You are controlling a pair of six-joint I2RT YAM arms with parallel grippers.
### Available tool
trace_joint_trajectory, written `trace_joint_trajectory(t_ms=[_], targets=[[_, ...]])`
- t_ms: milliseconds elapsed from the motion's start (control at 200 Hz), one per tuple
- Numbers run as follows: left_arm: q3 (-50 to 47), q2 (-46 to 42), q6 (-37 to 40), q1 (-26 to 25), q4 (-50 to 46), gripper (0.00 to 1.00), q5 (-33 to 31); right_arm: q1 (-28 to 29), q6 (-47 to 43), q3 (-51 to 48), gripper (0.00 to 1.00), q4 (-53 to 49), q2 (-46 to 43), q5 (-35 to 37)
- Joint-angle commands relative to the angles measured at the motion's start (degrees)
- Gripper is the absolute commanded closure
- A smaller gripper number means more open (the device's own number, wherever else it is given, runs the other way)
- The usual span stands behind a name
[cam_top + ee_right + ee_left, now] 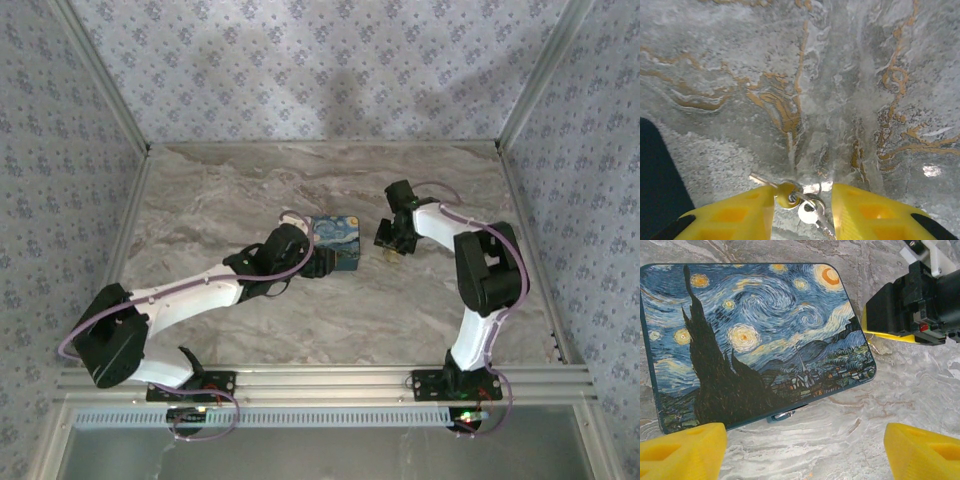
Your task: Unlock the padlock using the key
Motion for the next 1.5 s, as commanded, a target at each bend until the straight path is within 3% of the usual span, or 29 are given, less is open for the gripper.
trace_joint_trajectory(t_ms=[0,125,465,625,1069,1494], targets=[[0.16,0.56,-0.7,-0.33,0.97,0.18,-0.93,0.06,1.52,0.54,0.65,-1.16,1.1,0.44],[0.06,0.69,-0.87,-0.34,1.07,0.18,-1.06,-0.01,1.74,0.4,0.66,-1.2,1.14,-0.16],[-0.46,0.65,-1.54,-0.32,0.73,0.19,-2.16,-0.16,2.83,-1.71,0.92,0.65,1.32,-2.05],[-0.47,0.54,-1.92,-0.29,0.46,0.19,-2.62,-0.42,3.07,-2.69,0.96,1.32,-0.51,-2.7],[0.5,0.02,-2.89,0.32,0.23,0.17,-3.73,-4.96,5.11,-11.69,1.0,12.72,-16.71,-10.8],[3.99,-2.41,-5.31,7.6,7.5,0.18,8.05,-7.28,4.76,-12.73,1.0,16.05,-32.94,-18.16]])
